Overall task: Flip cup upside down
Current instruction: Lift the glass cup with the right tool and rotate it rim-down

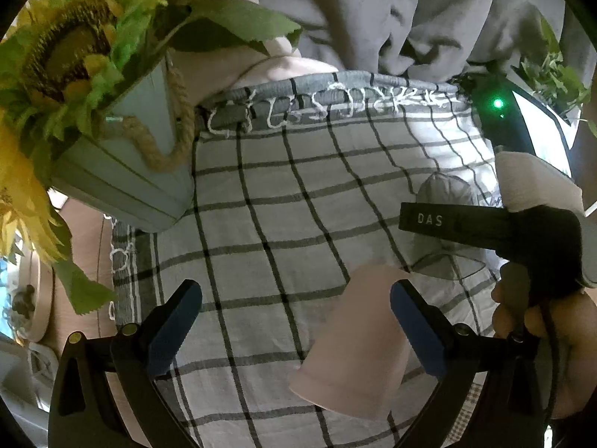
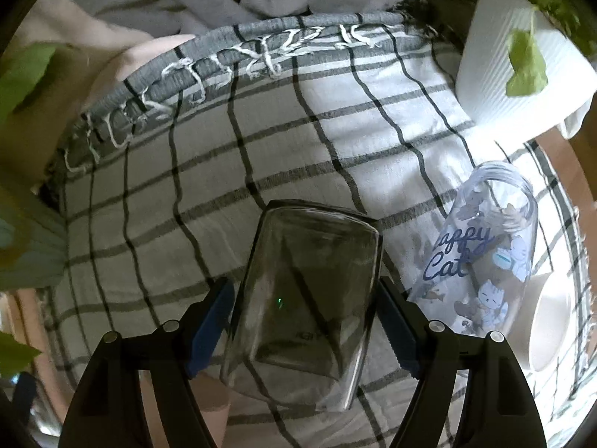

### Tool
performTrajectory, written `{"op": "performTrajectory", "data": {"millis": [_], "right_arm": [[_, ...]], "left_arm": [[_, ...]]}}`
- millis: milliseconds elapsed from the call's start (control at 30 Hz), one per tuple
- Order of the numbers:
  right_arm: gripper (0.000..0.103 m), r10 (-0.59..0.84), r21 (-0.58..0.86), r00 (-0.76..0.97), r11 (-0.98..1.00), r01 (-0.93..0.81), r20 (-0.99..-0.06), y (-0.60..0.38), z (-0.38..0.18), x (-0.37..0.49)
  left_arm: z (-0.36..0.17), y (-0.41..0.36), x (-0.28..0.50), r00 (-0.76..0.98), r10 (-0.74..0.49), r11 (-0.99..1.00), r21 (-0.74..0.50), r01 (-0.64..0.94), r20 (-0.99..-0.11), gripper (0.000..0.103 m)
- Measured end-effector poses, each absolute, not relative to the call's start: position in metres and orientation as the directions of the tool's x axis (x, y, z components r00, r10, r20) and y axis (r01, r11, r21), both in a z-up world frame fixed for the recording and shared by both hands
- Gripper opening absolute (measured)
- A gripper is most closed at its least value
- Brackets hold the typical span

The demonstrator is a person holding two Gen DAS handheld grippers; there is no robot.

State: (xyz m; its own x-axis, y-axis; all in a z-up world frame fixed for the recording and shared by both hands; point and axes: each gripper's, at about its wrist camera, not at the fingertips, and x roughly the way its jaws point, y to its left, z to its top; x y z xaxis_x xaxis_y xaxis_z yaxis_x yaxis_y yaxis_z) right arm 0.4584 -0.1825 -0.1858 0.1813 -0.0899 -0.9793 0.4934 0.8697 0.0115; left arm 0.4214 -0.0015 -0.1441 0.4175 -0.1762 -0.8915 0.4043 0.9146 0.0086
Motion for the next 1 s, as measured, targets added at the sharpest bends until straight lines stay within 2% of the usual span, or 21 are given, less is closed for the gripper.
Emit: {"op": "performTrajectory", "data": {"millis": [233, 333, 467, 767, 1000], "right_arm": [[0.077, -0.143, -0.082, 0.113, 0.9, 0.428, -0.983, -0.169, -0.196, 0.476], [0.068, -0.141, -0.08, 0.127, 0.915, 0.396, -0.982, -0.161, -0.196, 0.483], [0.068, -0.141, -0.085, 0.125, 0.924, 0.374, -0.982, -0.155, -0.198, 0.489], [0.067, -0.051, 0.0, 0.13, 0.929, 0.369, -0.99, -0.165, -0.207, 0.48], [0.067, -0.038, 0.032, 0.19, 0.936, 0.351, -0.981, -0.168, -0.181, 0.467]], "left_arm": [[-0.148, -0.002, 0.424, 0.403, -0.171, 0.924, -0.005, 0.383, -0.899, 0.103], [-0.15, -0.002, 0.423, 0.399, -0.171, 0.925, -0.008, 0.38, -0.901, 0.103], [-0.153, -0.003, 0.424, 0.394, -0.164, 0.927, -0.004, 0.375, -0.904, 0.103], [-0.152, 0.001, 0.423, 0.397, -0.149, 0.941, -0.006, 0.34, -0.906, 0.103], [-0.138, 0.005, 0.414, 0.423, -0.155, 0.943, -0.005, 0.334, -0.893, 0.103]]}}
